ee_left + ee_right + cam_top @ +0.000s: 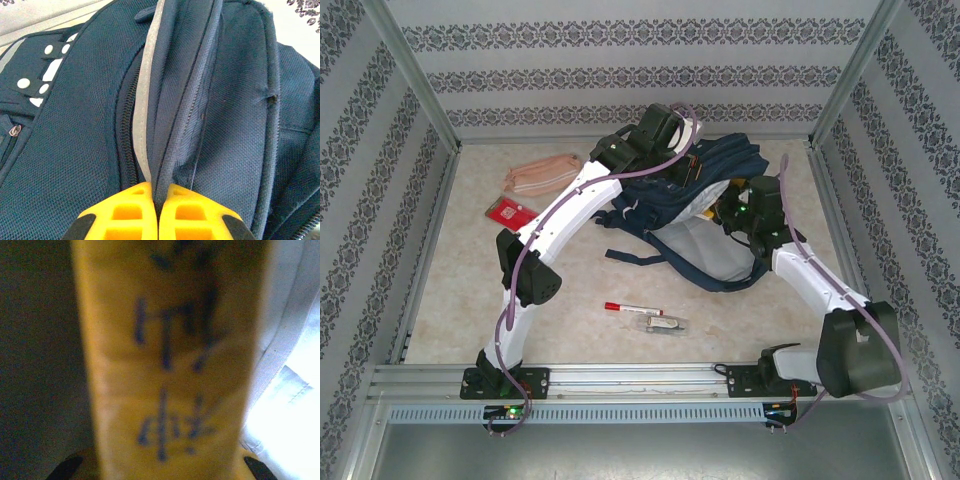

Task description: Pack books, pencil case, and school supplies into a backpack

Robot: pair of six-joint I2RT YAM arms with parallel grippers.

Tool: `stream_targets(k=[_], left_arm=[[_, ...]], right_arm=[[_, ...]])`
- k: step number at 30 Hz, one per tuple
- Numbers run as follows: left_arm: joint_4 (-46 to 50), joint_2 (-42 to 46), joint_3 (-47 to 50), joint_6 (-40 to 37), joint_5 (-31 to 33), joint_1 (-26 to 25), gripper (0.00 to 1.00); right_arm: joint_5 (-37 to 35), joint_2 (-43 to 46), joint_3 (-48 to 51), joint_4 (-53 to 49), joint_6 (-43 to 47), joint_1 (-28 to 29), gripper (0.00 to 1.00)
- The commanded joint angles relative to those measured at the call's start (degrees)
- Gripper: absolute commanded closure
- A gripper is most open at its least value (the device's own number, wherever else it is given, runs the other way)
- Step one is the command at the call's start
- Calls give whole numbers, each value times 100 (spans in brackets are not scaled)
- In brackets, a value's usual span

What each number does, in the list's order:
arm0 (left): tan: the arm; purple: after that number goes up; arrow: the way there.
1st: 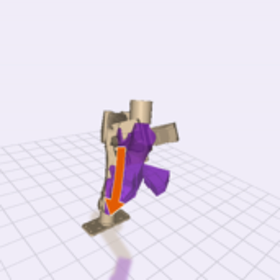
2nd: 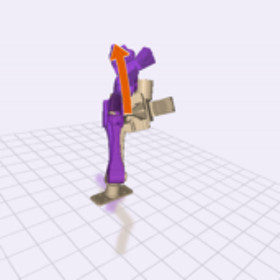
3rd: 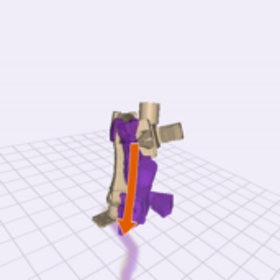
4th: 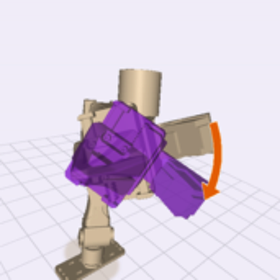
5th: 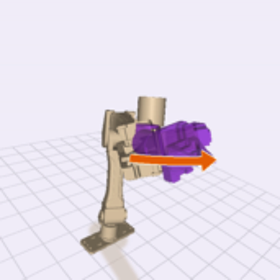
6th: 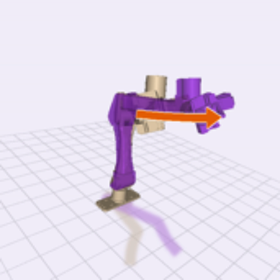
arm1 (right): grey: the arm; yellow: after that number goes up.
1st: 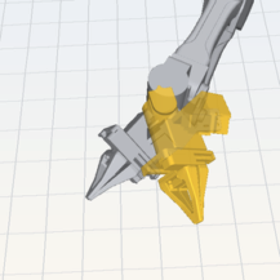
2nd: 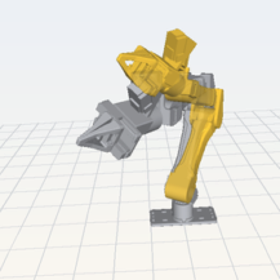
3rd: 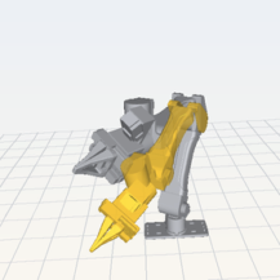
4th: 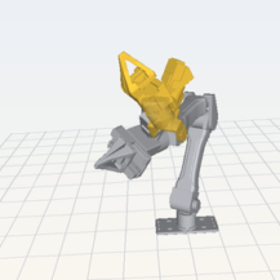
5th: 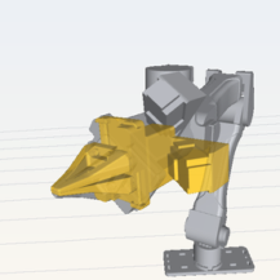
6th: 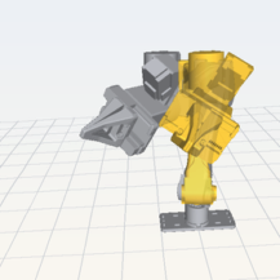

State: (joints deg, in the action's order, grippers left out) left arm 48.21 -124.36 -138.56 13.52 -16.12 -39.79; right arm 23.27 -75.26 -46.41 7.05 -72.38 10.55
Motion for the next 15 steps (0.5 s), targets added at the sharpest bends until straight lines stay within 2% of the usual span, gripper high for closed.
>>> stream_targets(k=[1,4,8,11,13,15], left_arm=[[-561,474,-24,-7,-140,-55,100],[-627,469,8,-8,-167,-55,100],[-784,398,-4,116,-289,-49,100],[-835,381,-20,180,-333,-55,100],[-830,373,-20,131,-312,-55,100],[-825,367,-22,91,-266,-55,100]], right_arm=[[-15,-295,-295,590,36,178,100],[-536,-701,-391,805,492,368,100],[-1197,-1313,-156,1690,721,600,98],[-1621,-1842,58,2445,466,670,98],[-1687,-2262,134,3238,258,677,98],[-1672,-2651,-4,3539,57,668,98]])
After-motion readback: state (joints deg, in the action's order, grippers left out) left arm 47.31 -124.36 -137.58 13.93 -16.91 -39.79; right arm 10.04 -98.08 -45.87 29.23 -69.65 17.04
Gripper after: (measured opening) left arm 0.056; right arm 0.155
